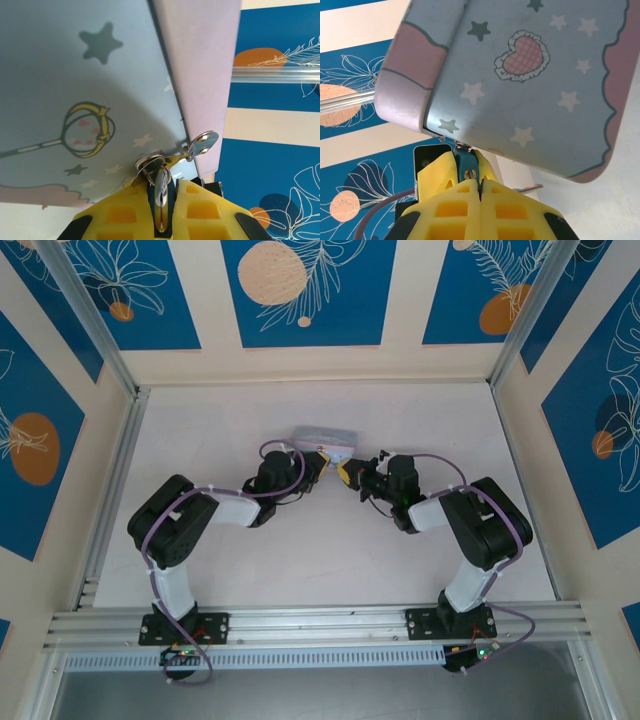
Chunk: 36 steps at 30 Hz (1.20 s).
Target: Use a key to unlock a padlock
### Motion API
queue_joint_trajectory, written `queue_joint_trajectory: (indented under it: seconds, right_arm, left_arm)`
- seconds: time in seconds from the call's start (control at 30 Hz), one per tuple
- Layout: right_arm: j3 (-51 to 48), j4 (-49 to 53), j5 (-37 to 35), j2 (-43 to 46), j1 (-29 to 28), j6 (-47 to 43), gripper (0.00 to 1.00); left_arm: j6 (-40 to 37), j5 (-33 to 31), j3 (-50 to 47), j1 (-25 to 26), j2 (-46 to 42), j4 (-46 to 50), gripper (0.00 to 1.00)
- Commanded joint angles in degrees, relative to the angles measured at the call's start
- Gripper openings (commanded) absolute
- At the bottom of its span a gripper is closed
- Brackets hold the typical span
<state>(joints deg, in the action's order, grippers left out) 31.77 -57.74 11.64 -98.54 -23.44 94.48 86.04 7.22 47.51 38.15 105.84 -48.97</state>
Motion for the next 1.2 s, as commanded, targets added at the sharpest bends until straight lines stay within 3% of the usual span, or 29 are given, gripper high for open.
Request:
queue_joint_trajectory:
  seconds: [0.0, 0.53, 0.93, 1.17]
  right_arm:
    - [0.2, -0.9, 0.9, -0.2, 0.1, -1.6, 0.00]
    - [1.7, -1.9, 2.4, -0.7, -2.1, -1.2, 0.00]
    - [1.6, 9.4, 3.0, 4.1, 2.8, -10.0, 0.00]
    - [1.9, 6.8, 4.3, 3.1, 2.1, -7.4, 0.00]
  left_arm:
    - [0.7, 6.7, 1.4, 2.1, -2.5, -5.3, 0.00]
    - [0.8, 7.1, 2.8, 2.4, -2.4, -5.1, 0.00]
    - [-0.3, 8.2, 2.1, 2.5, -3.0, -3.1, 0.00]
    - [-0.3, 7.8, 2.5, 2.5, -3.2, -2.8, 0.00]
